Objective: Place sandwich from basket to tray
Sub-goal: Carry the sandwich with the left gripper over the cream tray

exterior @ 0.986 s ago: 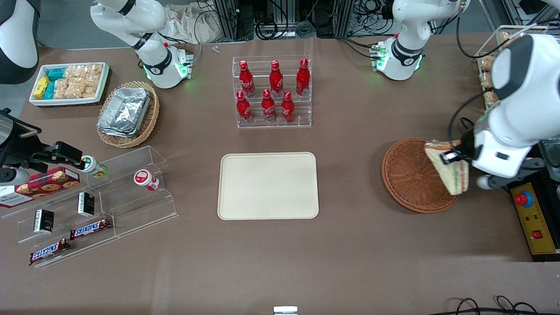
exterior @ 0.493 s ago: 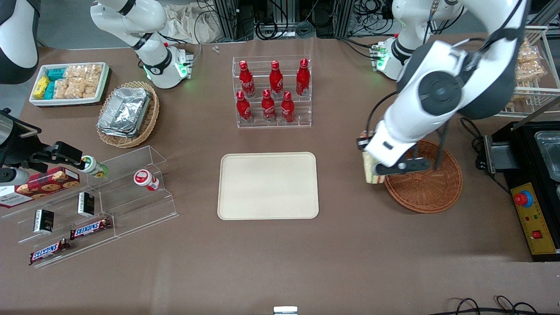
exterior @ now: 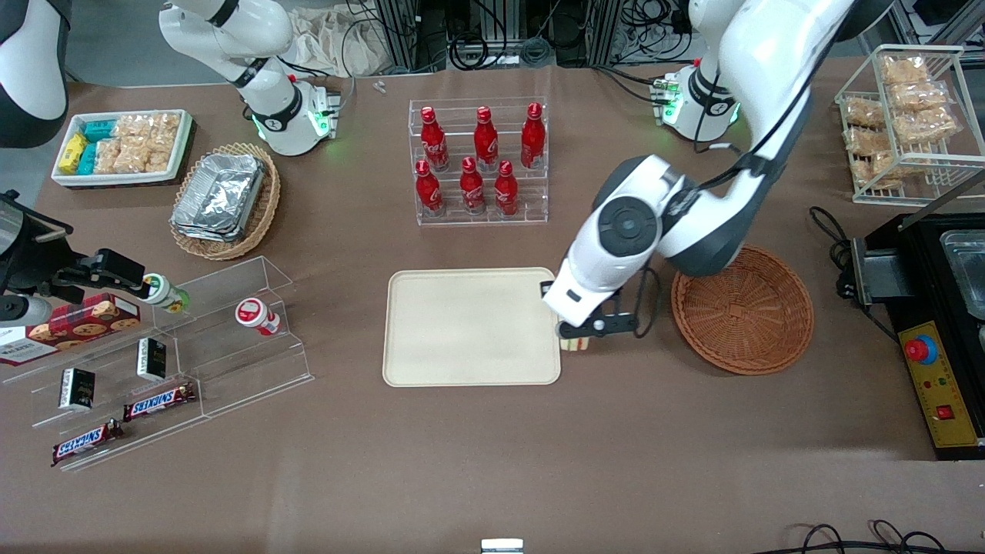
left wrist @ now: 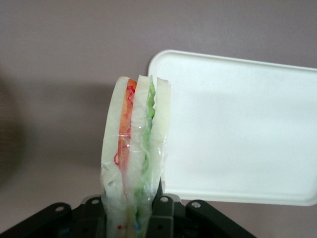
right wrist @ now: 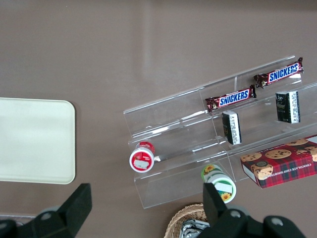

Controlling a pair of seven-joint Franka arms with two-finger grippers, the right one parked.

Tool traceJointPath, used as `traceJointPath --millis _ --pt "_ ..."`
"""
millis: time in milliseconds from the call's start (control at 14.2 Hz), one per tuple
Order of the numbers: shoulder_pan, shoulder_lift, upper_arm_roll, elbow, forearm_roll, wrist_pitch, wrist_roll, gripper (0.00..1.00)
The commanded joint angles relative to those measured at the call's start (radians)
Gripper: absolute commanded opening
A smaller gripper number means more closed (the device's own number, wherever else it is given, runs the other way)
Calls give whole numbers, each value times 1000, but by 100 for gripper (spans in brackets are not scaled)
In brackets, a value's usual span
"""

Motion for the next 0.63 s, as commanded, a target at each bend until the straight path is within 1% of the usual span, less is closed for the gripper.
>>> traceJointPath --millis 0,70,352,423,563 --pt "-79 73 6 34 120 28 -111 32" --pt "-81 93 7 30 146 58 -122 32" --pt "-93 162 7 8 153 178 -123 32" --pt "-99 174 9 3 168 204 -122 32" --pt "-101 204 9 -2 237 213 -125 33"
